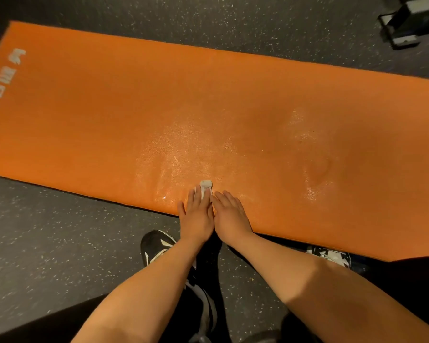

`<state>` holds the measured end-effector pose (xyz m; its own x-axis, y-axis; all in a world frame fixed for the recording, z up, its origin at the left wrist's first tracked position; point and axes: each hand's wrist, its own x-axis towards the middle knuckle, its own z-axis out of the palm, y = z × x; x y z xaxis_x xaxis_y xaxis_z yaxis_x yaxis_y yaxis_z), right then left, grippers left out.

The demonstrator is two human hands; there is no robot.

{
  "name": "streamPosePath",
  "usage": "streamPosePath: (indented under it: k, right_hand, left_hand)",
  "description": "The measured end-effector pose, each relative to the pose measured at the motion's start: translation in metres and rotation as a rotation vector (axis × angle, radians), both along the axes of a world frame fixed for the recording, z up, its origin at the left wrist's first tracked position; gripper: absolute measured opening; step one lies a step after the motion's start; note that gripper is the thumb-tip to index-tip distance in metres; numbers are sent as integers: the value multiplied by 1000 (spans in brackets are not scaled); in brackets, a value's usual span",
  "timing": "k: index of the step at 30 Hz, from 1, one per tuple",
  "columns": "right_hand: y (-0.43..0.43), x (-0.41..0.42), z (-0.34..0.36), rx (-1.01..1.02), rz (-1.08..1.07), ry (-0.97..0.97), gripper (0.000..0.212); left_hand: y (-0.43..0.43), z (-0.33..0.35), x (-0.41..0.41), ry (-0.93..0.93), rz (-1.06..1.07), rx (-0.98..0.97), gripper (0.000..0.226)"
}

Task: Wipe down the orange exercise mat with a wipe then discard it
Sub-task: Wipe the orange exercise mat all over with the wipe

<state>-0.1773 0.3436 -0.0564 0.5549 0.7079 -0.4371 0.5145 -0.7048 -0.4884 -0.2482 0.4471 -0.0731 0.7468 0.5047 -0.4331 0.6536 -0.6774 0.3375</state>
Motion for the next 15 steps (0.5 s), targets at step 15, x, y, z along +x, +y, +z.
streamPosePath:
  k: [15]
  right_hand:
    - [-12, -2, 3, -78, 25, -14, 60]
  left_hand:
    - [-23, 7, -23, 37, 76, -26, 57]
